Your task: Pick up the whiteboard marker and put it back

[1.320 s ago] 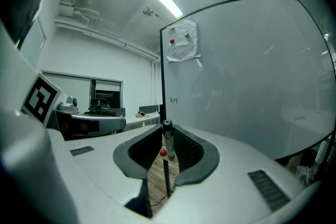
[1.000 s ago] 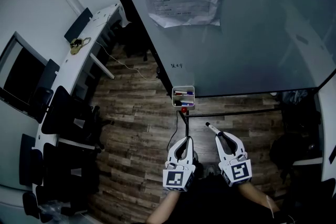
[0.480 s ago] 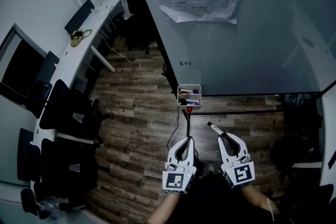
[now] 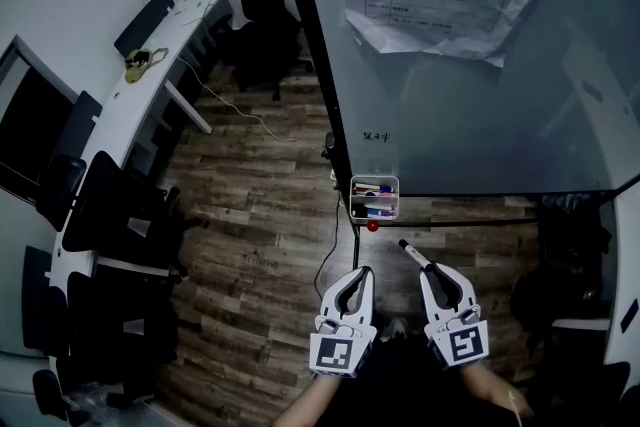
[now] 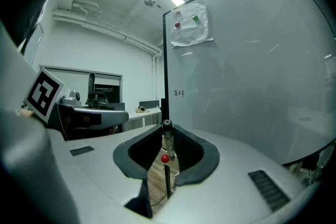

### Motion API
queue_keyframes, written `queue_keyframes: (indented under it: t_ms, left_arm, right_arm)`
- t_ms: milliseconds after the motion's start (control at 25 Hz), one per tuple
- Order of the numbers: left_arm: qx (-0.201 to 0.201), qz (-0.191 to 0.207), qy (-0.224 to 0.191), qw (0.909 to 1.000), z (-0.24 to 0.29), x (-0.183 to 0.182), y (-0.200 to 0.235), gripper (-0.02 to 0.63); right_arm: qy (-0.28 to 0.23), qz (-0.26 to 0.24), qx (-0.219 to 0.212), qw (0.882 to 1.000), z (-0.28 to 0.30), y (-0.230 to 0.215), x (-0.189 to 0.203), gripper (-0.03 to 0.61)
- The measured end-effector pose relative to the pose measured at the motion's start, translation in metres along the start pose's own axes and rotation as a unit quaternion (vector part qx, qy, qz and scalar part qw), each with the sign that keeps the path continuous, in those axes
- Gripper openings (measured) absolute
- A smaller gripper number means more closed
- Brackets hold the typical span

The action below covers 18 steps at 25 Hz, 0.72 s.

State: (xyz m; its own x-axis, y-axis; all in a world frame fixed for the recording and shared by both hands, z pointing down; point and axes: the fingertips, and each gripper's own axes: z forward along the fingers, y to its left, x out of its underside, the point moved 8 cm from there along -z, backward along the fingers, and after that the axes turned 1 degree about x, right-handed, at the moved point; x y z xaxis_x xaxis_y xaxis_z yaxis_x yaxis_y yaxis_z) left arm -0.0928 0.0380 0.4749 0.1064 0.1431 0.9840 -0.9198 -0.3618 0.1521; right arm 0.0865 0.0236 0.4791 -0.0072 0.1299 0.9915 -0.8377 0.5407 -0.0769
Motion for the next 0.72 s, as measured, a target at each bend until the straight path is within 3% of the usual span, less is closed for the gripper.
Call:
queue_keyframes:
  t_ms: [720]
  left_arm:
    - [0.07,0.002,0.001,0.9975,0.044,0.0,0.074,0.008]
  right_arm:
    - [0.02,-0.014,0.051,0.998,0.073,0.012,0.016,0.077]
